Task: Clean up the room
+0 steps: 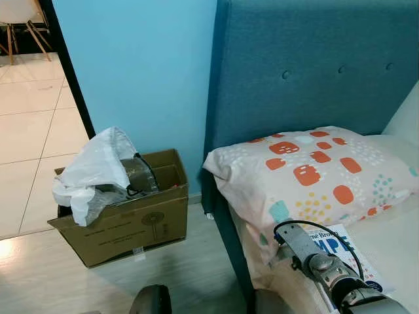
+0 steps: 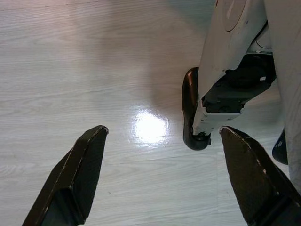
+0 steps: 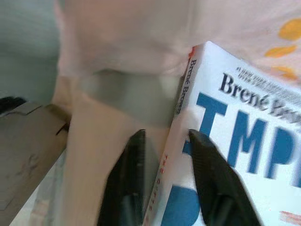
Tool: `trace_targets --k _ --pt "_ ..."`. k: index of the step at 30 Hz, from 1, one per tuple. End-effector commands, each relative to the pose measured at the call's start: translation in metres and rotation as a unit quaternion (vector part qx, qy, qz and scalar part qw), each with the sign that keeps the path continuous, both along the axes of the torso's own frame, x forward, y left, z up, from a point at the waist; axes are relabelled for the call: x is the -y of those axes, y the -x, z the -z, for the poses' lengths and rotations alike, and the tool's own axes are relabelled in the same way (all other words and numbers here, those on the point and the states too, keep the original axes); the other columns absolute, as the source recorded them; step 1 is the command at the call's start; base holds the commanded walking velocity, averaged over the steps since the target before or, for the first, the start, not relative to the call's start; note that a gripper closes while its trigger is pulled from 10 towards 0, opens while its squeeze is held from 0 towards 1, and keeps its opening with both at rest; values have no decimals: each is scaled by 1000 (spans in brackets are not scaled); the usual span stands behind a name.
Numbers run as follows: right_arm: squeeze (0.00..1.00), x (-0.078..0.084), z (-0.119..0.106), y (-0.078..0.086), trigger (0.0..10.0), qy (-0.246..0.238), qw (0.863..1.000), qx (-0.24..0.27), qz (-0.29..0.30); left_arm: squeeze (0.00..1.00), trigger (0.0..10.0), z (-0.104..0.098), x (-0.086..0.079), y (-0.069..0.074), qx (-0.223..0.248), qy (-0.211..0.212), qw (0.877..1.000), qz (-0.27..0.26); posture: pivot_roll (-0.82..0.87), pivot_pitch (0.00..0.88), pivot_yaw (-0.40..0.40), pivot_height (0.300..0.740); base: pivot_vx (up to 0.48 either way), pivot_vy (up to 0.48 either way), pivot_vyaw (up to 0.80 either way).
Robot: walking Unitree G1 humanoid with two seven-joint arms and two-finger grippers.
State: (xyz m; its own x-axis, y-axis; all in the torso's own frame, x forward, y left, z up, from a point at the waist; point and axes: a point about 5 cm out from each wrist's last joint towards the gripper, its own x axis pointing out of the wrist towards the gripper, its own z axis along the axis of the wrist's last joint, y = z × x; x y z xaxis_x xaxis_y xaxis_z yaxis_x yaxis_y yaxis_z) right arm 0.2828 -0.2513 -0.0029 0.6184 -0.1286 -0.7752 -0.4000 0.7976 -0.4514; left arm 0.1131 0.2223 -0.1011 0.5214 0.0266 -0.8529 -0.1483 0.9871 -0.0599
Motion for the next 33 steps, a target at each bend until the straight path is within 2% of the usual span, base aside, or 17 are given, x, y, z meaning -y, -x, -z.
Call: trace_targets --k 1,12,15,21,23,25,33 --pt "0 2 6 8 0 -3 999 -32 -4 0 10000 2 7 3 -10 7 1000 6 92 56 -62 570 0 0 0" --pt "0 0 18 23 0 -15 994 -94 -56 0 10000 3 7 3 -11 8 1000 6 86 57 -61 570 0 0 0" --pt "0 4 19 27 0 -10 992 -110 -56 0 10000 3 8 3 -11 8 1000 6 86 57 -61 570 0 0 0" --pt "0 23 15 32 0 23 991 -129 -37 0 10000 3 8 2 -10 8 1000 6 82 57 -64 570 0 0 0" --pt "0 23 15 32 0 23 991 -129 -37 0 10000 3 8 2 -10 8 1000 6 82 57 -64 570 0 0 0" --pt "0 35 9 32 0 40 991 -128 -21 0 10000 3 9 2 -11 8 1000 6 75 56 -63 570 0 0 0" --pt "0 42 5 31 0 47 991 -126 -7 0 10000 3 9 1 -11 9 1000 6 75 54 -66 570 0 0 0"
